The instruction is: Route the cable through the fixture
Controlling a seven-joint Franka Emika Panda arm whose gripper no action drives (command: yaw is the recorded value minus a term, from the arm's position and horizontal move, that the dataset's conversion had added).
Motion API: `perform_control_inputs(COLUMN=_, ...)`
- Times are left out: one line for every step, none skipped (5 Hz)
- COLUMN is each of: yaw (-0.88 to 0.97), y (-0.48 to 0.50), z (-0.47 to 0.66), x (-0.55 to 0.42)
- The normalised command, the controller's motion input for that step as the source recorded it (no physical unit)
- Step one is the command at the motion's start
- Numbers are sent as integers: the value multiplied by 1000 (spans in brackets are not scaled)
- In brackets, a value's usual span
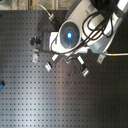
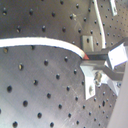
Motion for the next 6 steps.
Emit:
perform_control_inputs(yaw=0, y=-204, z=-160, x=101)
perform_control_inputs(yaw=11, y=-133, z=-87, x=309)
perform_control_inputs(yaw=3, y=-177, z=-150, x=252)
perform_control_inputs(yaw=0, y=-182, z=-239, x=219)
perform_control_inputs(yaw=0, y=-186, z=-131, x=101)
perform_control_inputs(yaw=-74, y=-185, z=-114, x=45)
